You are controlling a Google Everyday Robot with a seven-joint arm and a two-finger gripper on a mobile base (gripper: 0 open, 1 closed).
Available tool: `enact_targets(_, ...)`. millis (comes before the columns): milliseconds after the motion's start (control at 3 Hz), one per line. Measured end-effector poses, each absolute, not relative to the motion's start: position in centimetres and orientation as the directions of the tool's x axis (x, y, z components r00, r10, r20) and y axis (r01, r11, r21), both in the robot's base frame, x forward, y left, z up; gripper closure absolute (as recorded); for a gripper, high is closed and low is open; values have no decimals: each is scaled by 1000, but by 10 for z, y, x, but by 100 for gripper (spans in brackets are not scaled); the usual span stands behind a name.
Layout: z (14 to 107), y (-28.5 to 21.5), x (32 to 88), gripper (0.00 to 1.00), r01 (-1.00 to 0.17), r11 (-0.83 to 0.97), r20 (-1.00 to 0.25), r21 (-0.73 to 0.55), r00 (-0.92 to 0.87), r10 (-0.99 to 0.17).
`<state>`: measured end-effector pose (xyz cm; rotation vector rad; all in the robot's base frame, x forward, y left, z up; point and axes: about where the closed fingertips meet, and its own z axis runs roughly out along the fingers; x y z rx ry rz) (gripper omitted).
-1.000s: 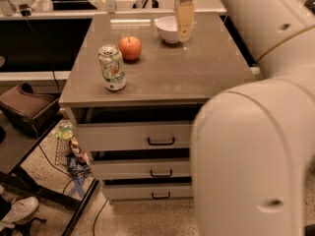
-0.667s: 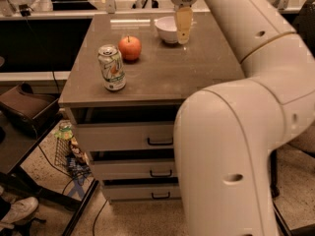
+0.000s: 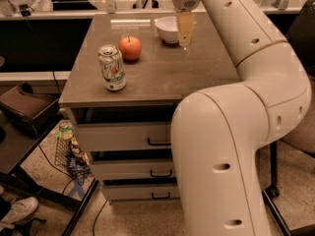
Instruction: Move white bowl near 7up can
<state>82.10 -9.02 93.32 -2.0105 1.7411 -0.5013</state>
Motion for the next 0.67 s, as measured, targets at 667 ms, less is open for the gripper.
enact_targets(667, 896, -123, 845, 0, -840, -59, -92, -539, 128, -987)
